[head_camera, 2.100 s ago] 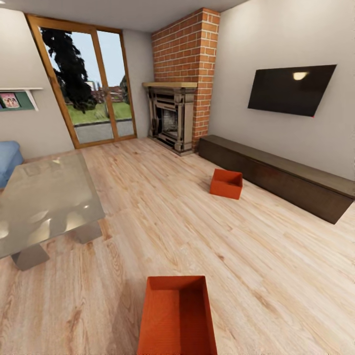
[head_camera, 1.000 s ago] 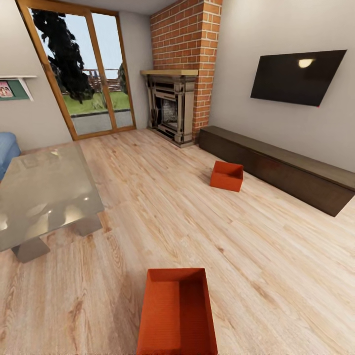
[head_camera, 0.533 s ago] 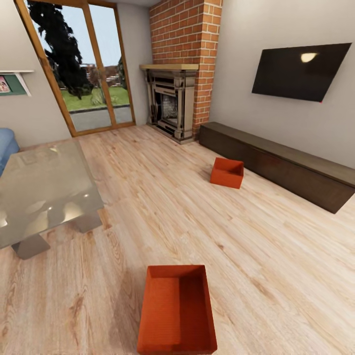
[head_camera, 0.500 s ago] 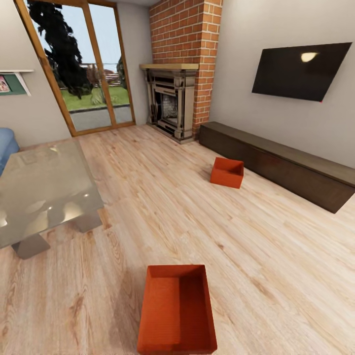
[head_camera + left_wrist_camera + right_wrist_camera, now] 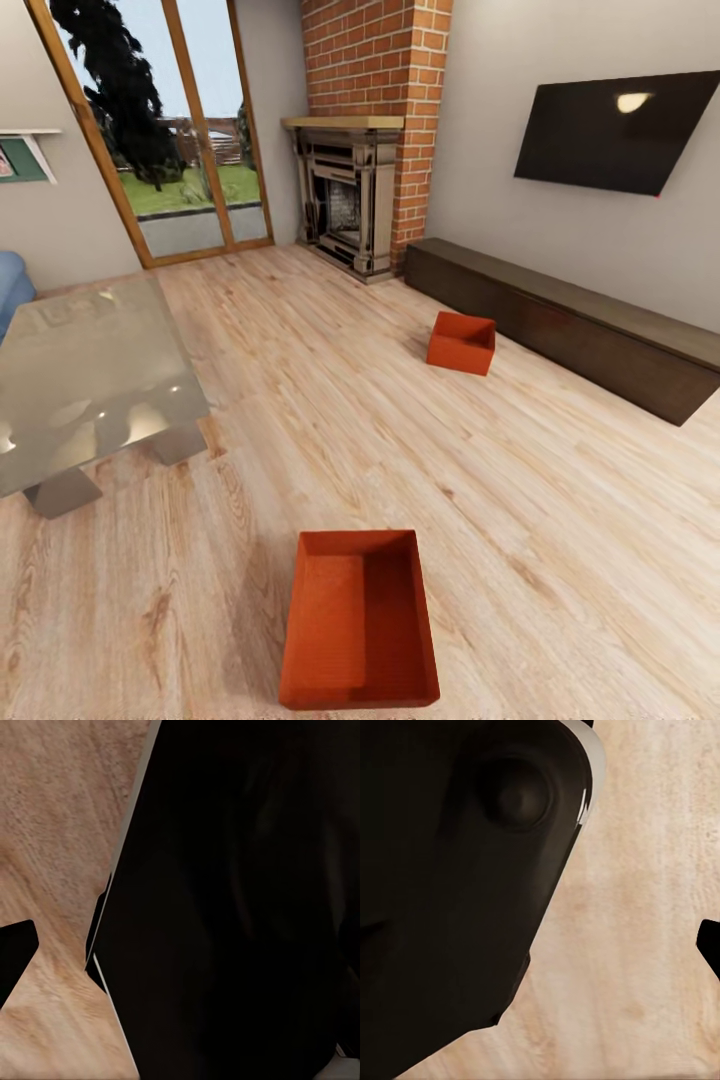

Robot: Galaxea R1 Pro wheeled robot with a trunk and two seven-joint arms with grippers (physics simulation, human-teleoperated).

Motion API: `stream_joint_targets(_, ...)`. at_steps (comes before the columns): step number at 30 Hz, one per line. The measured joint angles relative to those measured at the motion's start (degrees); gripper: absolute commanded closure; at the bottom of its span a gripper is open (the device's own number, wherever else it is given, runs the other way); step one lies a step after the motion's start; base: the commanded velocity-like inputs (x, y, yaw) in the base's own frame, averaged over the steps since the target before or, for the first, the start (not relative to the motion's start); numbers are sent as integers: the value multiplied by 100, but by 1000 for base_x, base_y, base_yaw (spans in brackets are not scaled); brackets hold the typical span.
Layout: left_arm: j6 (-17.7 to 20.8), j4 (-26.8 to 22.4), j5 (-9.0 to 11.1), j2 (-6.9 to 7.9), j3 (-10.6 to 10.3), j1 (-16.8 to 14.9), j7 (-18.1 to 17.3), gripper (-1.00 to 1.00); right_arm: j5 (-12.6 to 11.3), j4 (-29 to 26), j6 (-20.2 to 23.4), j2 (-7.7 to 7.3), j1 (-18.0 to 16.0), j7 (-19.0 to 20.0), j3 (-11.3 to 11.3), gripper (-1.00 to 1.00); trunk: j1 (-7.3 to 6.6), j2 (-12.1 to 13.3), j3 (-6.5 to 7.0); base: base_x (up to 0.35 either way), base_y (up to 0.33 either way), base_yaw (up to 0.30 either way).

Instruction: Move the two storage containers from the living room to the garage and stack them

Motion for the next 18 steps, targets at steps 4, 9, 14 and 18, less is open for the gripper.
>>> stream_joint_targets(4,0,0,0,0,0,-1,0,-100,-3,4,-4,13,0,-6,-4,-100,0,0,-37,0,0,0)
stream_joint_targets(9,0,0,3,10,6,-1,0,-100,-43,4,-5,30,0,-13,-8,-100,0,0,-84,0,0,0)
stream_joint_targets(14,0,23,32,-13,8,0,0,-100,-202,5,0,45,0,-21,-55,-100,0,0,-131,0,0,0)
stream_joint_targets(18,0,258,53,-18,34,0,0,-100,-476,6,3,45,0,-26,-62,-100,0,0,-168,0,0,0)
